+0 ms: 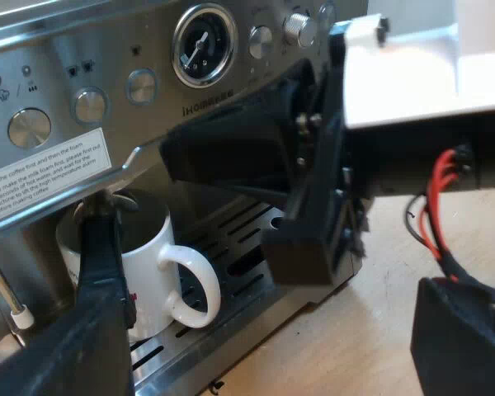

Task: Place mug into machine

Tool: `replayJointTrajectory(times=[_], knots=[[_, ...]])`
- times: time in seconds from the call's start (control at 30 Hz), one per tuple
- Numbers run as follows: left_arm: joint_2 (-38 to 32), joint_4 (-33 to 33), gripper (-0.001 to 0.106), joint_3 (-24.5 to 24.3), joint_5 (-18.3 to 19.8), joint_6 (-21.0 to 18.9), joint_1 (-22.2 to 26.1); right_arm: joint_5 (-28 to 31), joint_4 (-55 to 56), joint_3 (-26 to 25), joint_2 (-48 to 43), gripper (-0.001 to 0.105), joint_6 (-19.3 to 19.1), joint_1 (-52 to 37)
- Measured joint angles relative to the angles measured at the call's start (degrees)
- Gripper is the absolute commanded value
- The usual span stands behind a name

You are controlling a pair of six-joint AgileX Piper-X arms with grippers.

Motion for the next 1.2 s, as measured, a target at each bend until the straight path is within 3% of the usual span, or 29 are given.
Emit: replayJointTrajectory(times=[0.83,1.2], knots=[[0.0,-0.1,0.071,0.0,0.0,0.0,0.0,-4.7,-3.5,-0.5,0.5,0.000,-1.3,-3.6],[0.0,-0.1,0.071,0.0,0.3,0.0,0.0,-2.4,-5.6,-0.6,2.5,0.000,-1.3,-3.8]])
